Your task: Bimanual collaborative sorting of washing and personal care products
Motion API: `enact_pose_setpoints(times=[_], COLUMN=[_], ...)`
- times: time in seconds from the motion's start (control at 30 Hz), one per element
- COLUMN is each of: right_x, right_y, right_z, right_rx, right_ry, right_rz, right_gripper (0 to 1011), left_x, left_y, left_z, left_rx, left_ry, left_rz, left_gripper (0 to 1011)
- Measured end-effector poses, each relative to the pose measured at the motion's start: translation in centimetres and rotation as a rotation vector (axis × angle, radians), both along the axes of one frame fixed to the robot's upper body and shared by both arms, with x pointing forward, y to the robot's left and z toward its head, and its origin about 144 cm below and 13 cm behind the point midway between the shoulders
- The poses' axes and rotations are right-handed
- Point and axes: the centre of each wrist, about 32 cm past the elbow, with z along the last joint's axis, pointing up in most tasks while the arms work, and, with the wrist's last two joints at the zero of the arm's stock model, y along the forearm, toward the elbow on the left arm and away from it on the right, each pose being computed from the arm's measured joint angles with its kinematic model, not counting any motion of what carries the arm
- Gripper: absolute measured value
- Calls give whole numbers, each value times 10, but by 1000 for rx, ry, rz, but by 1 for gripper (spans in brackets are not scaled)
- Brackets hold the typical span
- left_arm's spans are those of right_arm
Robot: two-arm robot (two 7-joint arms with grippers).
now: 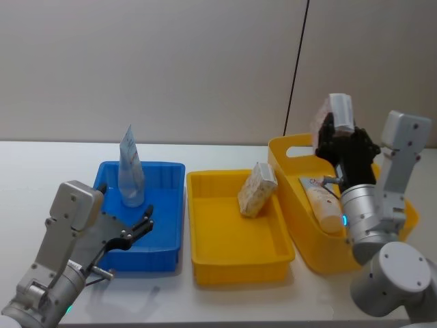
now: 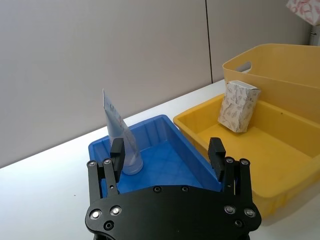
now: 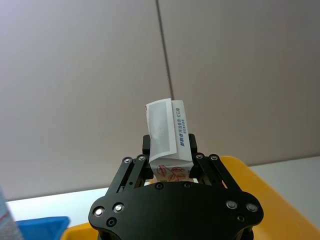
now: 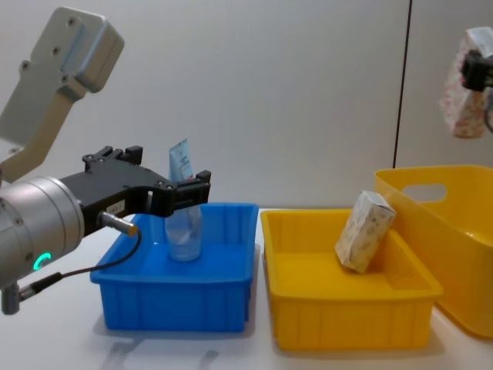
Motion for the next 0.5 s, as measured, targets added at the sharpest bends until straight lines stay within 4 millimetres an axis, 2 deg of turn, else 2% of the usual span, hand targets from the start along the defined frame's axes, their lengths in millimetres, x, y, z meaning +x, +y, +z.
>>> enact_pose_setpoints(times=[0.5], right_x=[-1], right_y=[-20], right_z=[6], right_rx=[-52], right_ry=[153], right_rz=[-128], right_gripper=[329], left_x=[0], left_y=[0], left_z=[0], left_rx=[0], left_ry=[0], left_rz=[0], left_gripper=[1001])
